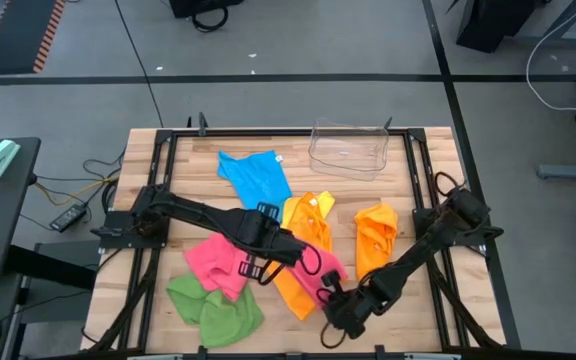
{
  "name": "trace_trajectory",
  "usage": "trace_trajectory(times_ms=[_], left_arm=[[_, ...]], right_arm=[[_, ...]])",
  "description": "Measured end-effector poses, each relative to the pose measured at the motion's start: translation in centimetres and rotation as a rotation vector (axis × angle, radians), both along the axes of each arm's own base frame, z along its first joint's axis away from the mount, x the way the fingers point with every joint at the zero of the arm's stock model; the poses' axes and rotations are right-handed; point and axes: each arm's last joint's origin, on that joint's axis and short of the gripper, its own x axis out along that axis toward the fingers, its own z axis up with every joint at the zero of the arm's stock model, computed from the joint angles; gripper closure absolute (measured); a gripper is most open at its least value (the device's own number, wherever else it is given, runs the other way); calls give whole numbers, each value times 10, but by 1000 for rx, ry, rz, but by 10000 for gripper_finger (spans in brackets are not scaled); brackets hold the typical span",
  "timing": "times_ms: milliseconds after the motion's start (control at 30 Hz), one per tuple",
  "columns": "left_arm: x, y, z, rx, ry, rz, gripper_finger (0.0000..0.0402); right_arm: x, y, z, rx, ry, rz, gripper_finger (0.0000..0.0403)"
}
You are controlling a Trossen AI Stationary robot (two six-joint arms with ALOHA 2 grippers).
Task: Fold microfiber towels
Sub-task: Fold the top pink microfiber cloth
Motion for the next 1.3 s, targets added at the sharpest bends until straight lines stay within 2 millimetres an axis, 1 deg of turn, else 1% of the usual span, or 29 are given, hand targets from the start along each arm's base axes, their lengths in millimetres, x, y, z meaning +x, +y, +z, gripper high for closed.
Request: trace_trajectory(times_ms=[100,200,300,433,533,633,733,800,1000,1100,1200,1300], left_arm=[[0,-9,-2,-22,-12,2,388],[-1,-21,-7,-19,-3,-27,379],[-2,-30,-11,-14,16,-54,377],[-3,-38,-14,-14,15,-74,388],[-3,-41,-15,-16,9,-81,390],[-3,-41,-15,-16,15,-83,383],[-2,-40,-15,-16,15,-83,373],[-2,-40,-15,-16,14,-80,371],[-2,-40,-15,-17,12,-80,385],[-2,-40,-15,-17,13,-79,389],[-3,-40,-15,-15,17,-82,383],[-2,-39,-15,-15,17,-82,373]], right_arm=[[2,-2,-9,-5,28,-17,394],[1,-1,-9,5,35,-17,374],[-4,4,-3,25,34,-10,350],[-11,10,7,51,8,-4,317],[-15,15,13,37,-32,-13,296],[-18,16,17,-30,-96,-31,280],[-17,13,17,-93,-134,-57,270],[-13,9,17,-94,-130,-80,265],[2,-10,15,-37,-78,-150,256],[6,-17,15,-5,-39,-149,259],[7,-17,10,1,-9,-124,278],[7,-17,2,-3,27,-106,313]])
